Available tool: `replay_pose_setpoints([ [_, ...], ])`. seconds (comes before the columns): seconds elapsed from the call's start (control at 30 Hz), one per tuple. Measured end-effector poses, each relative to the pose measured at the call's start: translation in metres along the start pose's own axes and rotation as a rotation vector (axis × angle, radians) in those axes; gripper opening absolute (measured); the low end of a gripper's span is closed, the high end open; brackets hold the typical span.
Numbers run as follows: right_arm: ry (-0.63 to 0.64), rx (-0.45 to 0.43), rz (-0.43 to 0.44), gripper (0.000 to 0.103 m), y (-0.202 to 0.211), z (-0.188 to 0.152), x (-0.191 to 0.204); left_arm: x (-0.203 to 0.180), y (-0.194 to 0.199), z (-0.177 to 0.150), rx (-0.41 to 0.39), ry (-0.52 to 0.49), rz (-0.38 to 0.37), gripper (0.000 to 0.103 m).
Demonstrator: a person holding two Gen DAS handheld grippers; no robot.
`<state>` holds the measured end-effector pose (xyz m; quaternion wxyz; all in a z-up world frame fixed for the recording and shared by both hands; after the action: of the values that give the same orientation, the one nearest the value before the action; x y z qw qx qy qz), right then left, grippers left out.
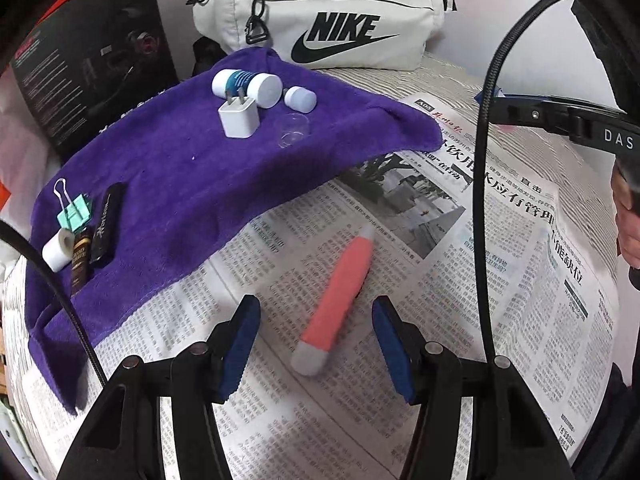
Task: Organize rigid objects
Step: 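Grasp the pink stick on the newspaper with the left tool while the right tool holds the container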
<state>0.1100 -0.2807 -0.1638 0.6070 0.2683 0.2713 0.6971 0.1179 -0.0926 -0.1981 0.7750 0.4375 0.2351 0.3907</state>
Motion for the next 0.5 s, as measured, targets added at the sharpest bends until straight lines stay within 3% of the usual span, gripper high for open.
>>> replay_pose_setpoints([
  [0.13,-0.002,0.009,-0.005,0.037,-0.002,-0.001,-0.002,-0.004,-0.002,0.005,-0.004,-0.018,-0.024,0.045],
  [0.27,0.000,0.016,-0.004,0.037,-0.003,-0.003,-0.001,-0.005,0.000,0.006,-0.010,-0.023,-0.048,0.022],
  [0.37,0.006,0.019,0.001,0.037,-0.004,-0.004,0.003,0.001,0.002,0.004,-0.013,0.011,-0.044,0.021],
  [0.5,0.020,0.018,0.020,0.037,-0.005,-0.004,0.012,0.021,0.010,-0.007,-0.014,0.069,0.019,0.020],
])
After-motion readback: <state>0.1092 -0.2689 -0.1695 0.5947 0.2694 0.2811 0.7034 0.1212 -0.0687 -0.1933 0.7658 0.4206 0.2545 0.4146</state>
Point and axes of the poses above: each gripper's, at about its wrist camera, not at the fingertips, and y roughly against the way its jaws point, x to its left, z to its top, the point moved 5 cm from there along -y, roughly the way its jaws point, and after that the axes turned 7 degrees about y, right-handed, at the moved point
